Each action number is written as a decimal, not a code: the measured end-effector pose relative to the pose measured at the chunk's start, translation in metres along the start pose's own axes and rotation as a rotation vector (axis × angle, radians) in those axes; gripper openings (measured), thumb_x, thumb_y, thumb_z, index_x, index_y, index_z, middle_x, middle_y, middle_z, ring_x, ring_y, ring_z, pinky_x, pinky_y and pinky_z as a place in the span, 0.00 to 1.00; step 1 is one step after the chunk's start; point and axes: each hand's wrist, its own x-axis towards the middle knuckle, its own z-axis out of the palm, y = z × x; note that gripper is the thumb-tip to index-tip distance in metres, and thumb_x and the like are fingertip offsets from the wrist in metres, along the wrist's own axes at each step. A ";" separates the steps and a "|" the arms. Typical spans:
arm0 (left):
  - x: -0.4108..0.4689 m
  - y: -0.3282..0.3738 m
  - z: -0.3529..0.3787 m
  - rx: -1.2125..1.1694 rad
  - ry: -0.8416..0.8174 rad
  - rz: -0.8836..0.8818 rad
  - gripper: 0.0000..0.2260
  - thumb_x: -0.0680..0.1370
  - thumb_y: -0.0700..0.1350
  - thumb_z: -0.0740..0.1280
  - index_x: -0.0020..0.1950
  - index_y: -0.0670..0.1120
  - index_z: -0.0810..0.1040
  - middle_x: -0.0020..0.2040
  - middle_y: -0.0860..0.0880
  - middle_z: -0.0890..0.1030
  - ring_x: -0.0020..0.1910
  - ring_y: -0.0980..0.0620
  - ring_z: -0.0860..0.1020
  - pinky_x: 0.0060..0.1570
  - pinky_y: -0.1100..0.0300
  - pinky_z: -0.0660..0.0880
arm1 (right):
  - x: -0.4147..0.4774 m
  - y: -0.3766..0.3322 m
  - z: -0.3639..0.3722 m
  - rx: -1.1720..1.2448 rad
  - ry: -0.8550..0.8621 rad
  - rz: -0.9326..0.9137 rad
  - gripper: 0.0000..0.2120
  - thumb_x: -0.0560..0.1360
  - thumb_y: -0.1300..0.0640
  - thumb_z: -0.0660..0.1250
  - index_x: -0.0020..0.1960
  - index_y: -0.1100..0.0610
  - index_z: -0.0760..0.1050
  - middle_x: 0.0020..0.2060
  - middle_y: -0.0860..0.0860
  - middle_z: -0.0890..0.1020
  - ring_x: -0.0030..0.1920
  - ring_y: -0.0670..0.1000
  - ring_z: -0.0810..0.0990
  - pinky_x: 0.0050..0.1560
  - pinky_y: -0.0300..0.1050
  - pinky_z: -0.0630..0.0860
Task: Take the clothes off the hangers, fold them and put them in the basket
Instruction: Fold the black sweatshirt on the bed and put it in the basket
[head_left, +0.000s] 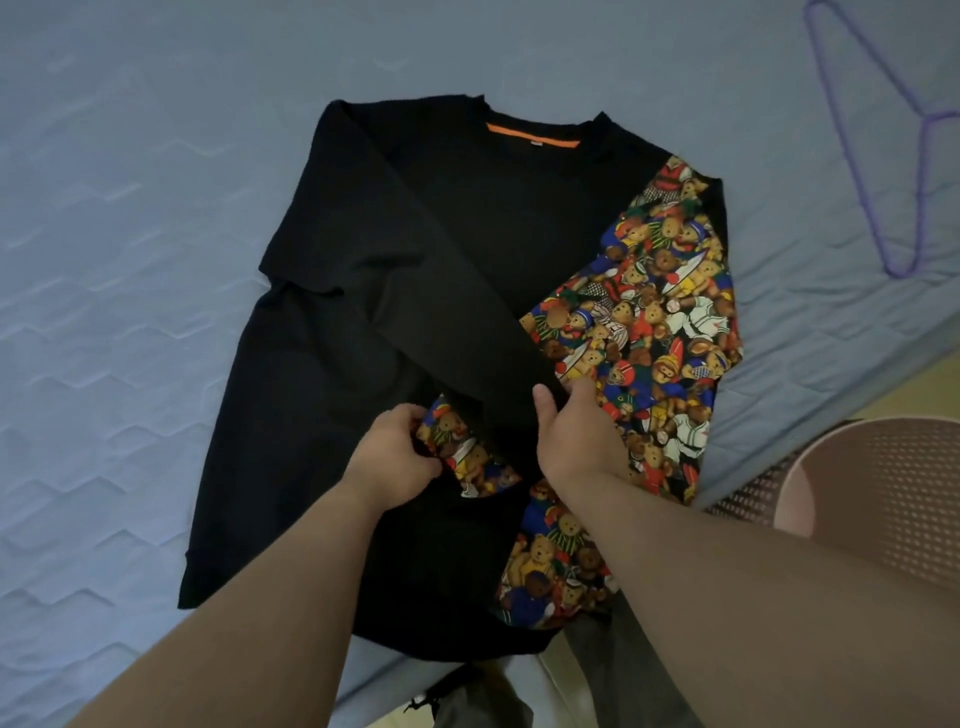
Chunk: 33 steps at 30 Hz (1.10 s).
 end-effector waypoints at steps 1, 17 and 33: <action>0.002 -0.002 0.002 0.020 0.062 -0.004 0.23 0.74 0.45 0.74 0.66 0.51 0.71 0.56 0.53 0.75 0.51 0.56 0.76 0.41 0.65 0.72 | 0.003 0.003 0.005 0.005 -0.046 -0.006 0.23 0.81 0.38 0.53 0.66 0.54 0.66 0.46 0.52 0.80 0.45 0.55 0.80 0.40 0.48 0.76; 0.028 0.039 -0.025 0.166 0.680 0.056 0.11 0.79 0.49 0.61 0.60 0.48 0.73 0.58 0.47 0.76 0.57 0.45 0.76 0.60 0.46 0.69 | 0.020 0.011 0.007 -0.227 0.066 -0.077 0.20 0.81 0.40 0.51 0.63 0.53 0.65 0.58 0.54 0.75 0.56 0.55 0.76 0.54 0.53 0.75; 0.011 -0.049 -0.049 0.209 0.555 -0.529 0.27 0.74 0.42 0.69 0.71 0.41 0.67 0.69 0.37 0.66 0.69 0.35 0.66 0.65 0.38 0.67 | 0.032 0.092 -0.011 -0.040 0.115 0.395 0.27 0.76 0.41 0.64 0.67 0.55 0.62 0.65 0.59 0.67 0.65 0.61 0.68 0.62 0.57 0.69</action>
